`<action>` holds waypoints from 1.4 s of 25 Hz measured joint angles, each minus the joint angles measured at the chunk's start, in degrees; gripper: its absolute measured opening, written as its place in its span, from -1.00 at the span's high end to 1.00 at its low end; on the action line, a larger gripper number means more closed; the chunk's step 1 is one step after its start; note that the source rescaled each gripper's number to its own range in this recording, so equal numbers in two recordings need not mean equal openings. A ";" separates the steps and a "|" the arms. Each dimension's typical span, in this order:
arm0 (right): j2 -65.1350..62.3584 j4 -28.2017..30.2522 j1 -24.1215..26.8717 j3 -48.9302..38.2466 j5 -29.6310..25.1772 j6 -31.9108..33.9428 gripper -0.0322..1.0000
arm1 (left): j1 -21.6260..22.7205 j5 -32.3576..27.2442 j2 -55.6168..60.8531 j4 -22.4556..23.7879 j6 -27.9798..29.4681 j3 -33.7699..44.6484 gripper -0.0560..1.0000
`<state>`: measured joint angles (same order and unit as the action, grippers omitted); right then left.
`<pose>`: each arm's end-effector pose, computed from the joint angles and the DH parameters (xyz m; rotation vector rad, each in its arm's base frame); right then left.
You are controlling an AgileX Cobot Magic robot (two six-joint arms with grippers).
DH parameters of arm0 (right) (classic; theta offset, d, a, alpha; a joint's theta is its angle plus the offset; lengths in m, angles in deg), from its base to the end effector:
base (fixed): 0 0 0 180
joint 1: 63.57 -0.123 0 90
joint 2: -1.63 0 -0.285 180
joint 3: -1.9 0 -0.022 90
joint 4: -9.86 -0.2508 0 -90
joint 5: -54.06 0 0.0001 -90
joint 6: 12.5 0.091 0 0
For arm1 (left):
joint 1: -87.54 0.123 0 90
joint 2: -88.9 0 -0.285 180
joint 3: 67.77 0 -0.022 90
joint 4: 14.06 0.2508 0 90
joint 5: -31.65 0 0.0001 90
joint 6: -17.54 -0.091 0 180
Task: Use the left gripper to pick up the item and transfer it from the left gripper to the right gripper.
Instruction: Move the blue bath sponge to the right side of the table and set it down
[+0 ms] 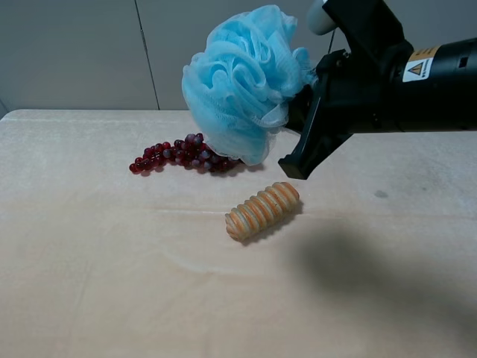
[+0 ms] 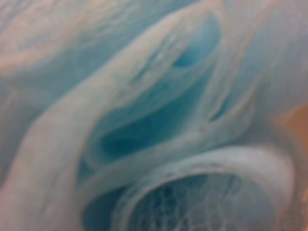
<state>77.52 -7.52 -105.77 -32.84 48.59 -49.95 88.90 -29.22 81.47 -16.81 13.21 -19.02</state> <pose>0.1870 0.1731 0.2919 -1.0675 1.7295 0.2720 -0.0054 -0.0039 0.2763 0.0553 2.0412 0.0047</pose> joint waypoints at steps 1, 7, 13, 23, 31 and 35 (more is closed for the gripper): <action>0.00 0.00 0.50 0.00 -0.14 1.14 0.94 | 0.00 0.00 0.00 0.00 0.00 0.00 -0.98; 0.00 -0.12 10.40 0.00 -7.40 8.60 0.94 | 0.00 0.00 0.00 -0.05 0.06 0.00 -0.98; 0.21 -0.02 25.80 0.00 -17.85 10.81 0.94 | 0.00 0.00 0.00 -0.05 0.11 0.00 -0.98; 11.11 0.21 39.86 0.01 -19.74 14.98 0.94 | 0.00 0.00 0.00 -0.05 0.11 0.00 -0.97; 22.49 0.21 39.94 0.06 -19.52 14.98 0.94 | 0.00 0.00 0.00 -0.05 0.13 0.00 -0.97; 24.81 0.16 39.94 0.06 -19.22 15.21 0.94 | 0.00 0.00 0.00 -0.05 0.13 0.00 -0.97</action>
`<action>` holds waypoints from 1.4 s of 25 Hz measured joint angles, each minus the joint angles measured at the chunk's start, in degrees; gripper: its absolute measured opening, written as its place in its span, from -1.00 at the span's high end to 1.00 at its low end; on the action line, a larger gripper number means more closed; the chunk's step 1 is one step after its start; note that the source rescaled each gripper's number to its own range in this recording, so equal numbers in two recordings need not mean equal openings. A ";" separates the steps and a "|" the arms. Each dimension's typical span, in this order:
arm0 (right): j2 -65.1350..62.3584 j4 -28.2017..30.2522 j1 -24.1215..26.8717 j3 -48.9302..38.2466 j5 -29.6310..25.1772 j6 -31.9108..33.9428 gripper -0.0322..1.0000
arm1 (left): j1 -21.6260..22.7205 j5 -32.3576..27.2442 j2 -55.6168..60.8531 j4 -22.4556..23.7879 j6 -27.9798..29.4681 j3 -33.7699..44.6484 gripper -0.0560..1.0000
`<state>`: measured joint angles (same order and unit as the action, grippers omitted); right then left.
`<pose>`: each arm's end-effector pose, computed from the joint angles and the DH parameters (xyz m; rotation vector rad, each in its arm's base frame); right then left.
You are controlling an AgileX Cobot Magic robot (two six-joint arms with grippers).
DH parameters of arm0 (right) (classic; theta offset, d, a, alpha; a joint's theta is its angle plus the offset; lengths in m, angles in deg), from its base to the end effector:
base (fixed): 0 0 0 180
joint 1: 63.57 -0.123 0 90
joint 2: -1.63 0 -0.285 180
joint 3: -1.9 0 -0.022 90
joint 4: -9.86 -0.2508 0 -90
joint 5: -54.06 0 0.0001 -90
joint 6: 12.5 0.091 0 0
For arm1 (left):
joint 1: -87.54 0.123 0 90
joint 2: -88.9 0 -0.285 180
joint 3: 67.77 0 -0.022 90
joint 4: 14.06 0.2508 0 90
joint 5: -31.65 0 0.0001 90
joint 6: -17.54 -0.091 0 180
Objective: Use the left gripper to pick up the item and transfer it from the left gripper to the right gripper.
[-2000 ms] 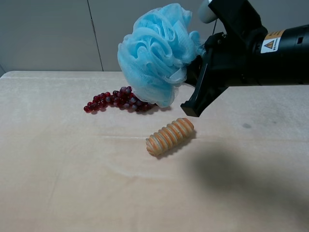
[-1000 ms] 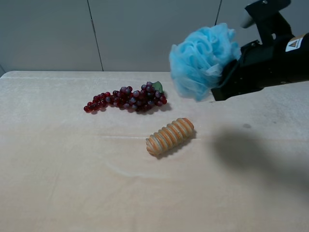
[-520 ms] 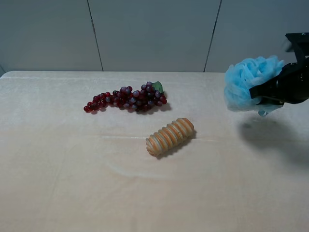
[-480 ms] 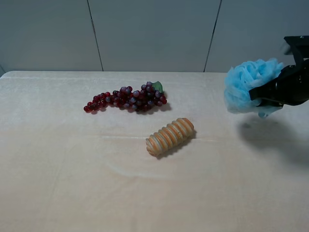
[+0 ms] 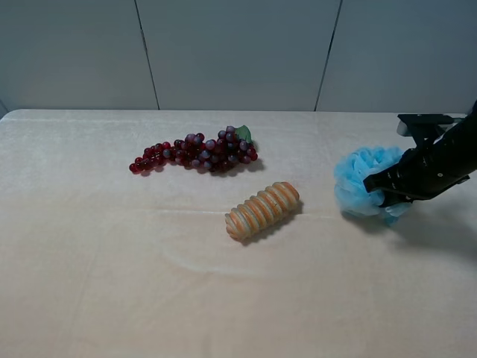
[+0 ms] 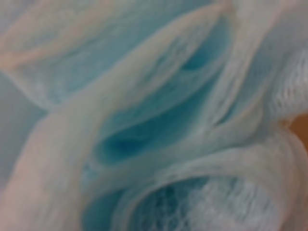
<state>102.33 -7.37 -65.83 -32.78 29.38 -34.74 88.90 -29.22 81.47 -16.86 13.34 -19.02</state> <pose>0.2762 0.0222 0.1556 -0.2431 2.7579 0.1528 -0.0054 -0.0040 0.2763 0.0530 2.0412 0.0022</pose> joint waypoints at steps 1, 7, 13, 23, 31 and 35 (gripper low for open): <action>0.00 0.00 0.00 0.12 0.00 0.14 0.88 | 0.00 0.00 0.00 0.00 0.00 0.00 -0.97; -0.42 0.00 0.00 0.82 -1.14 1.59 -0.80 | 0.00 0.00 0.00 0.05 0.00 0.00 -0.97; -6.01 0.00 0.00 7.41 -13.54 2.90 -0.99 | 0.00 0.00 0.00 0.05 0.00 0.00 -0.97; -23.12 0.21 0.00 13.47 -29.96 6.85 -1.00 | 0.00 0.00 0.00 0.10 0.00 0.00 -0.97; -38.29 4.43 0.00 12.83 -40.75 11.53 -1.00 | 0.00 0.00 0.00 0.10 0.00 0.00 -0.97; -46.08 6.50 0.00 7.30 -40.91 14.29 -1.00 | 0.00 0.00 0.00 0.10 0.00 0.00 -0.97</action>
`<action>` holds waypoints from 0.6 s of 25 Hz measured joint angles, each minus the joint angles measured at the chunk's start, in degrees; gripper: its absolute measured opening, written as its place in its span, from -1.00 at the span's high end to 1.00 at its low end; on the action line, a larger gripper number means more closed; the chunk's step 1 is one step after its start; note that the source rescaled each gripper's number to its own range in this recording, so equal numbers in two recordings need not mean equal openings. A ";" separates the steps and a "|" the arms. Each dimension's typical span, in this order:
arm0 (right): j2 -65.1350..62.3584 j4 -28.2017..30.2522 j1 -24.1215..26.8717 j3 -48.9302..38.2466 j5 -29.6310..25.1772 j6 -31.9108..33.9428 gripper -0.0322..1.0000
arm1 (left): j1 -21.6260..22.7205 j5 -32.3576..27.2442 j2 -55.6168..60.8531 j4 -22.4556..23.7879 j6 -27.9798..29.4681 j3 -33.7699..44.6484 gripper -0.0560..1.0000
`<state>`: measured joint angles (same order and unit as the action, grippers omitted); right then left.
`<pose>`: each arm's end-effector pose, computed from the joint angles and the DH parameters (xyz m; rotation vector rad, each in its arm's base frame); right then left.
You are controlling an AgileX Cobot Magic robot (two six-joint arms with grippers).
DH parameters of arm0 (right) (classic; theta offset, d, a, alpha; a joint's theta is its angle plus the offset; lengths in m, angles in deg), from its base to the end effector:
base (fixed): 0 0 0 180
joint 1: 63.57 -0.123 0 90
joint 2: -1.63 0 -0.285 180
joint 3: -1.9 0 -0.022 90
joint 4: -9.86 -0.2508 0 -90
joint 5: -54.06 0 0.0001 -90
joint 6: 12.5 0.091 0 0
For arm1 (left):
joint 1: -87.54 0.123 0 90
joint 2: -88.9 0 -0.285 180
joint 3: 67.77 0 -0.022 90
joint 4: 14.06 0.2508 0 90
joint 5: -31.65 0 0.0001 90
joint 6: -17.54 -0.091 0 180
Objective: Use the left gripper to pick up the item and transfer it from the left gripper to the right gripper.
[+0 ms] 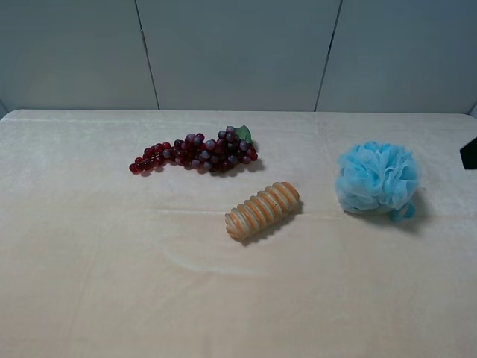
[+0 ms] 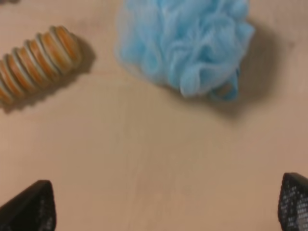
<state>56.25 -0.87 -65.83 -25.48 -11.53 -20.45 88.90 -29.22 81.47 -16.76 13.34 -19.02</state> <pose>0.1281 0.0205 0.3366 -0.1923 2.5537 0.2106 -0.0054 -0.0039 0.2763 0.0529 2.0413 0.0043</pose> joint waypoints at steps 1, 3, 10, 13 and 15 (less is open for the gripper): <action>-2.04 0.16 0.00 -2.07 0.00 0.26 -1.00 | 0.00 0.00 0.00 0.00 0.00 0.00 -0.97; -5.89 0.84 0.00 -6.08 0.00 0.39 -1.00 | 0.00 0.00 0.00 0.00 0.00 0.00 -0.96; -21.93 4.98 0.00 -16.20 -0.12 2.56 -1.00 | 0.00 0.00 0.00 0.00 0.00 0.00 -0.94; -28.38 6.15 0.00 -18.11 -0.12 4.72 -1.00 | 0.00 0.00 0.00 0.00 0.00 0.00 -0.94; -32.27 6.87 0.00 -18.82 -0.01 5.66 -1.00 | 0.00 0.00 0.00 0.00 0.00 0.00 -0.94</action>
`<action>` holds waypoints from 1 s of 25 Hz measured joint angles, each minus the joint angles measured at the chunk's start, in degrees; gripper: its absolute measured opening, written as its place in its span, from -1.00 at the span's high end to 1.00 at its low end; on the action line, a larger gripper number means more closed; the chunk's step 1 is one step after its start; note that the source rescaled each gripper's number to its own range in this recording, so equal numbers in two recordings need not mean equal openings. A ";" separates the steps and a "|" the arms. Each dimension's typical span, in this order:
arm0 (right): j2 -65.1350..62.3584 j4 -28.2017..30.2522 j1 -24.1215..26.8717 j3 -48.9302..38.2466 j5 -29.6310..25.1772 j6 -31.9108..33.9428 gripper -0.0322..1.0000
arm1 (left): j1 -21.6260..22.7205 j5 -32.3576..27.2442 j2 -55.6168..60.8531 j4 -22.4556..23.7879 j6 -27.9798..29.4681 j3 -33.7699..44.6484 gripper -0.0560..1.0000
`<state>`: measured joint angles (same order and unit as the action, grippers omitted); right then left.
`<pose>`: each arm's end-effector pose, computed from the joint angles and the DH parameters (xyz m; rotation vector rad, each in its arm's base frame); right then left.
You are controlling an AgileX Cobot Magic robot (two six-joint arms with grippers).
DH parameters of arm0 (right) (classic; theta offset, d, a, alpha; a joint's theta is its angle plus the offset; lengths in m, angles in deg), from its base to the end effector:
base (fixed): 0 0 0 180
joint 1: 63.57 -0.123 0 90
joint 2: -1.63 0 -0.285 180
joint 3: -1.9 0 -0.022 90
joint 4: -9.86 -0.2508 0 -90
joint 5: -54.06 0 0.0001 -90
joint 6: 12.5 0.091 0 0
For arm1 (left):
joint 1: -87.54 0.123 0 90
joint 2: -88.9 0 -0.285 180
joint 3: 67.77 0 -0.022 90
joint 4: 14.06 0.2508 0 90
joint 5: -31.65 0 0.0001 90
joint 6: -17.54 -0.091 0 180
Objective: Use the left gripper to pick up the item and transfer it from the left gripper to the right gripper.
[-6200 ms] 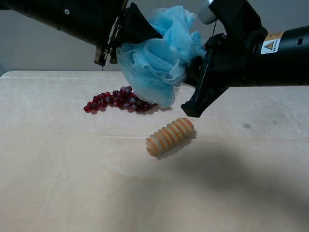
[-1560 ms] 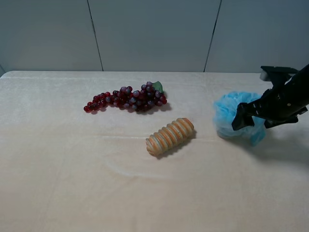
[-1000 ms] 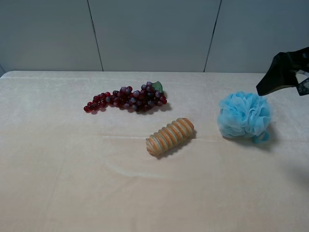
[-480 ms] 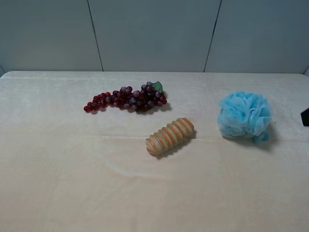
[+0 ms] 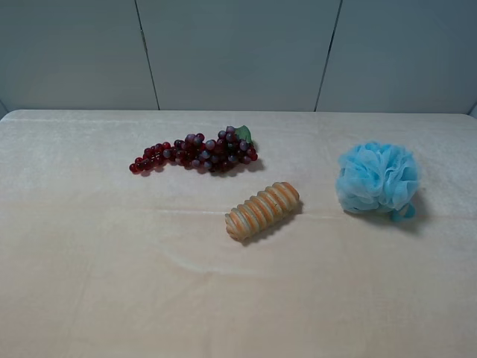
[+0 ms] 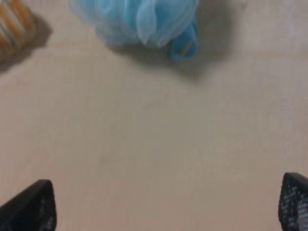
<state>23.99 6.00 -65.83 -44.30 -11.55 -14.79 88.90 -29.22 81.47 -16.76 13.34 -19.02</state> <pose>0.0267 0.0066 0.2803 -0.0907 2.3389 0.0853 -0.0054 -0.0039 0.2763 0.0529 2.0413 0.0043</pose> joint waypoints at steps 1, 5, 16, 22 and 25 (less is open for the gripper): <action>-2.08 0.37 0.00 -0.19 0.38 0.36 -1.00 | 0.00 0.00 0.00 0.00 0.00 0.00 -0.94; -10.24 1.67 0.00 -0.56 3.12 0.56 -1.00 | 0.00 0.00 0.00 0.00 0.00 0.00 -0.94; -14.89 2.95 0.00 -2.72 6.37 1.66 -1.00 | 0.00 0.00 0.00 -0.06 0.00 0.00 -0.94; -14.89 3.14 0.00 -2.85 6.49 2.29 -1.00 | 0.00 0.00 0.00 -0.06 0.00 0.00 -0.94; -14.89 3.16 0.00 -2.85 6.49 2.29 -1.00 | 0.00 0.00 0.00 -0.06 0.00 0.00 -0.93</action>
<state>9.09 9.16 -65.83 -47.15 -5.06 -12.50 88.90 -29.22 81.47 -16.82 13.34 -19.02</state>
